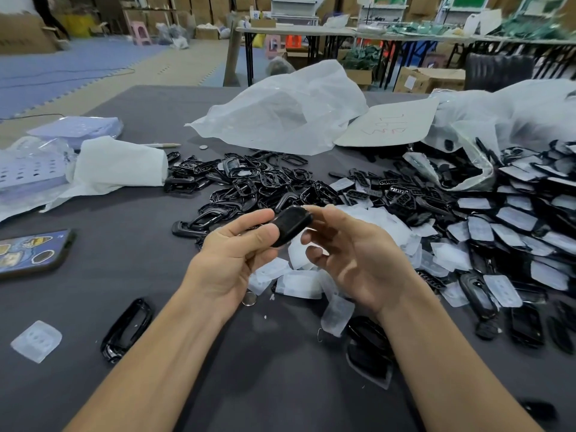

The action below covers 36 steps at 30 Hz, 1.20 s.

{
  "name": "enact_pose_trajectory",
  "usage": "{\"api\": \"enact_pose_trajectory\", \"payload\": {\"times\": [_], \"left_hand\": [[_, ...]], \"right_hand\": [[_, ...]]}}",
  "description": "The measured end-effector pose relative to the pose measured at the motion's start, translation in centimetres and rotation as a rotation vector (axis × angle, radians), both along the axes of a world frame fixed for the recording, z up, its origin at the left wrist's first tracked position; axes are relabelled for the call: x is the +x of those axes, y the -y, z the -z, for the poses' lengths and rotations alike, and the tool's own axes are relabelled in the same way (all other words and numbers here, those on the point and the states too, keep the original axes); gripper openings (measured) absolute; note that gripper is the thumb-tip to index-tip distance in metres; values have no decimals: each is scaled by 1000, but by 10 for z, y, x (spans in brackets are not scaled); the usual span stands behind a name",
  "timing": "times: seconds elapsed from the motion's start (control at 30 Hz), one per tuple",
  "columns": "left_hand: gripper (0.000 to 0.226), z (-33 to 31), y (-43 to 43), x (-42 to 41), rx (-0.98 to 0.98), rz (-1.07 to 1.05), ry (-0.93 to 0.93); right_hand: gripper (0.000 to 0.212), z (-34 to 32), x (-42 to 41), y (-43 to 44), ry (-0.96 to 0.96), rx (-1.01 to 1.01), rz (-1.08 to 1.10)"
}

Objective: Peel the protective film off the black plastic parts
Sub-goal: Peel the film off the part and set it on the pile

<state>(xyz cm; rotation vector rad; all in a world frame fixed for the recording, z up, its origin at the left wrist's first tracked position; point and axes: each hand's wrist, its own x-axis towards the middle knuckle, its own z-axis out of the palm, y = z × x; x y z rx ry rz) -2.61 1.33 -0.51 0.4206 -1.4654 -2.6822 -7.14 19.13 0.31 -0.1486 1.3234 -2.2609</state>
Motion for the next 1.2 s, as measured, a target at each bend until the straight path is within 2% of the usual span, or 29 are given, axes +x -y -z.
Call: {"api": "enact_pose_trajectory", "payload": {"times": [0.1, 0.33, 0.43, 0.53, 0.7, 0.77, 0.83, 0.9, 0.97, 1.03, 1.2], "left_hand": [[24, 2, 1, -1, -22, -69, 25], [29, 1, 0, 1, -112, -94, 17], [34, -1, -1, 2, -130, -42, -4], [30, -4, -2, 4, -133, 41, -41], [56, -7, -2, 5, -250, 227, 118], [46, -9, -1, 6, -238, 312, 141], [27, -11, 1, 7, -195, 282, 145], [18, -10, 4, 5, -174, 180, 160], [21, -7, 9, 2, -139, 30, 175], [7, -6, 16, -2, -142, -131, 161], [6, -1, 25, -8, -166, -327, 134]], "right_hand": [[35, 2, -2, 1, -15, 36, 43], [8, 4, 2, 7, -175, 170, 42], [17, 3, 3, 9, -175, 159, 86], [17, 2, 2, 7, -168, 89, 142], [27, 2, 0, 5, -429, 134, 189], [23, 1, 0, 3, -569, 172, 176], [22, 0, 1, 3, -661, 200, 143], [28, 2, 2, 6, -715, 342, 215], [33, 8, 2, 5, -750, 609, 380], [28, 10, 4, 3, -833, 844, 450], [15, 5, 11, 4, -901, 1192, 129]]}}
